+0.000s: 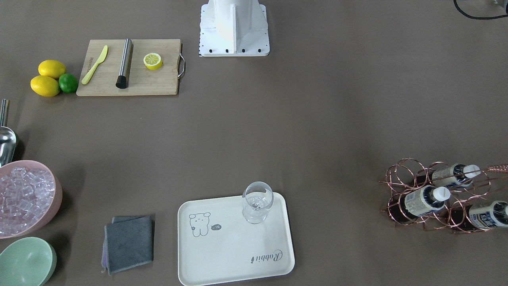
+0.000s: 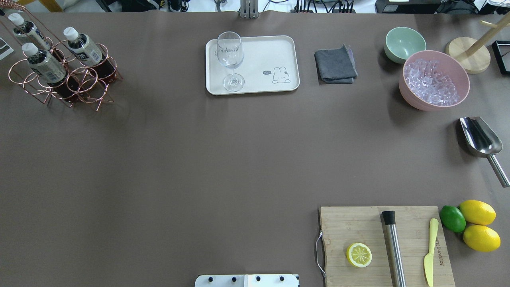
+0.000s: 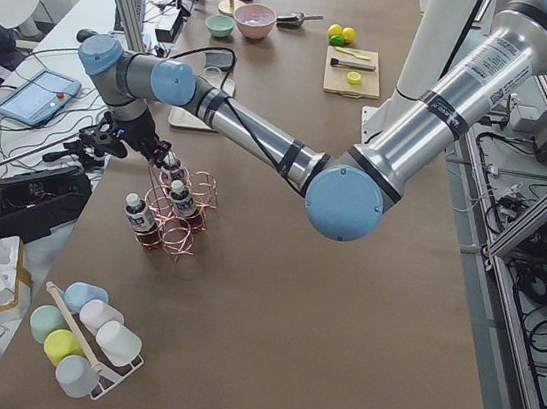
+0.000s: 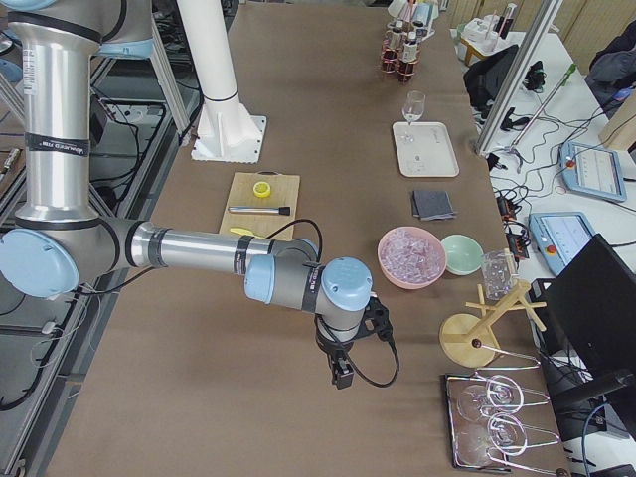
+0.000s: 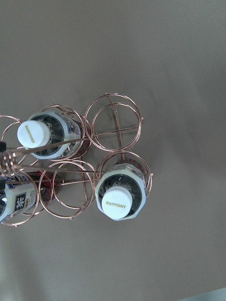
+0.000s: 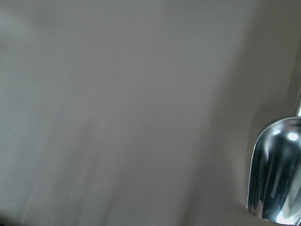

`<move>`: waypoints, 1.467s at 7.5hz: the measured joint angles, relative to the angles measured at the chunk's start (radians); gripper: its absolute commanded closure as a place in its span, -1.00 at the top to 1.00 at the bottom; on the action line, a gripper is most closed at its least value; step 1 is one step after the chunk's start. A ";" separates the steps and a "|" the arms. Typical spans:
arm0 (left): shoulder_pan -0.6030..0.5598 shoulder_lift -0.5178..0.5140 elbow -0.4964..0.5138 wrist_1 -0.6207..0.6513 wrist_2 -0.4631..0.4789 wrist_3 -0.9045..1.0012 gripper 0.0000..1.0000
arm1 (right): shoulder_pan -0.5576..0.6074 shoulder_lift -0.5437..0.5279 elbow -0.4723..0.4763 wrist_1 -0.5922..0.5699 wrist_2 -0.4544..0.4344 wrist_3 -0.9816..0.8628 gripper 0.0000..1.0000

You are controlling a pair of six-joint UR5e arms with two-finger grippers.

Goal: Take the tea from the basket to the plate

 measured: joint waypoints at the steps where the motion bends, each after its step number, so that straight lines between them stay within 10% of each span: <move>1: -0.007 -0.004 -0.028 0.022 -0.005 0.006 -1.00 | 0.000 0.000 0.000 0.000 0.000 0.000 1.00; 7: -0.073 -0.036 -0.542 0.506 -0.061 0.047 -1.00 | 0.000 -0.001 -0.001 0.000 -0.001 0.002 1.00; 11: 0.017 -0.043 -0.778 0.483 -0.113 -0.305 -1.00 | -0.001 -0.001 -0.011 0.001 0.001 0.000 1.00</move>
